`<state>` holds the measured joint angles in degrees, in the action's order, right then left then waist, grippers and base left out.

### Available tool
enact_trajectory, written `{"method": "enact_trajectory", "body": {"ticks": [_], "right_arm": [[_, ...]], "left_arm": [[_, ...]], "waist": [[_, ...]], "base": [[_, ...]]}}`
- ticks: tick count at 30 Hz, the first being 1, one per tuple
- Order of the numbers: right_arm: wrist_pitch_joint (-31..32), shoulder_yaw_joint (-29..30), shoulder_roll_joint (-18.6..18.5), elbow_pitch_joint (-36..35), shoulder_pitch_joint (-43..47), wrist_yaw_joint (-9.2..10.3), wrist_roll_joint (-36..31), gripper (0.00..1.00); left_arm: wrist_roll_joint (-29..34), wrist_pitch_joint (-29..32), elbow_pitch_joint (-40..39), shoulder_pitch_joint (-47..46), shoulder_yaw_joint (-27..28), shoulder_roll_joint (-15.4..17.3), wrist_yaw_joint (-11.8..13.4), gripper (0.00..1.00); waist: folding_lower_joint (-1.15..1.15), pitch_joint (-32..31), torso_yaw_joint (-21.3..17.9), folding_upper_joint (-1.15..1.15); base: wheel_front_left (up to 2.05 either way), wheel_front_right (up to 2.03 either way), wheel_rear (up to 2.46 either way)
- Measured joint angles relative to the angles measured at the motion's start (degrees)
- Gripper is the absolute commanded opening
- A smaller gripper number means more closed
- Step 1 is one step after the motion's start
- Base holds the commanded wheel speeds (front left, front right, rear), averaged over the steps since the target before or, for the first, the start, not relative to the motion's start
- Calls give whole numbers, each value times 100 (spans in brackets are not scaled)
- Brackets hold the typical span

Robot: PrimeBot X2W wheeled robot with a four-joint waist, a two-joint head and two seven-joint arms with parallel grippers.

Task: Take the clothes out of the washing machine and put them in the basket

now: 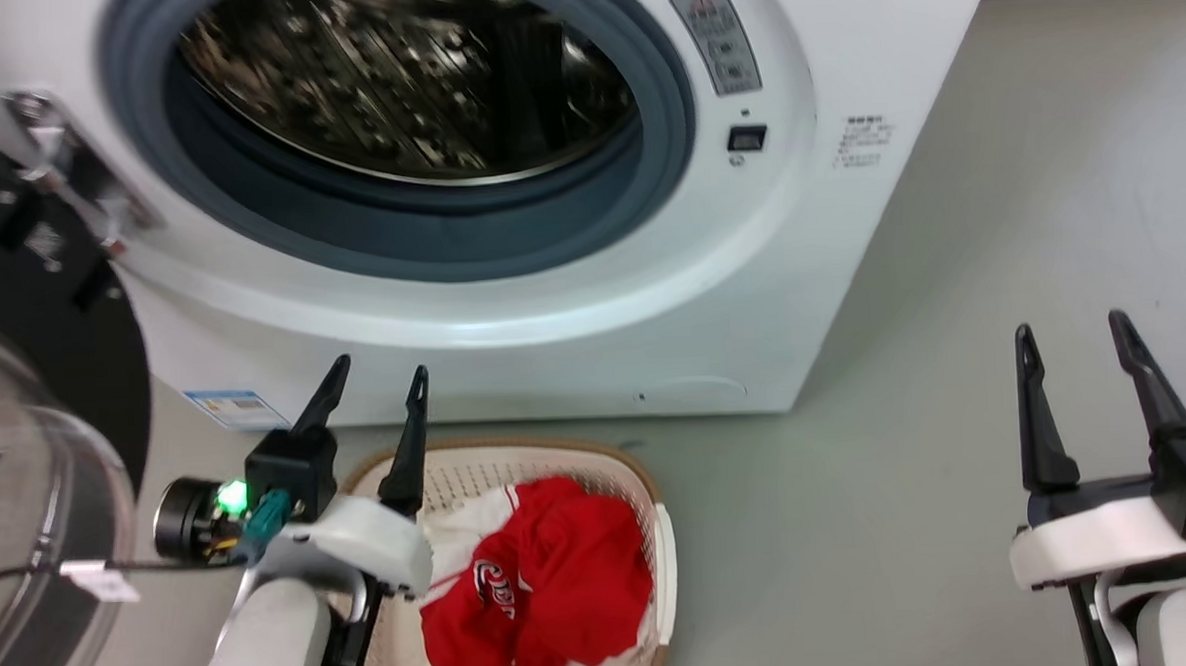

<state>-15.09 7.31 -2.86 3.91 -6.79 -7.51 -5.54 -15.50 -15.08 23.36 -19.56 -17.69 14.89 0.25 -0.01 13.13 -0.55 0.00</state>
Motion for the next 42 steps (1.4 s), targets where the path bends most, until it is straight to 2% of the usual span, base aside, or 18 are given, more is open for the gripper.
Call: {"method": "enact_trajectory", "body": {"ticks": [8,18,31,42], "right_arm": [[0,-114,-1,59,437,-1,4,100],[0,-274,0,167,1064,-1,268,100],[0,-234,-1,160,1171,-1,352,100],[0,-233,-1,158,1152,-1,350,100]], "left_arm": [[327,0,-859,1074,614,-132,63,100],[755,0,-1563,2335,1143,-627,41,100],[1141,0,-1770,2678,1557,-927,-60,100],[1325,0,-1775,2663,1661,-1015,-101,100]], "waist": [[0,-722,215,0],[0,-1349,168,0],[0,-1472,-55,0],[1,-1439,-71,0]], "base": [[0,0,0],[0,0,0],[0,0,0],[0,0,0]]}}
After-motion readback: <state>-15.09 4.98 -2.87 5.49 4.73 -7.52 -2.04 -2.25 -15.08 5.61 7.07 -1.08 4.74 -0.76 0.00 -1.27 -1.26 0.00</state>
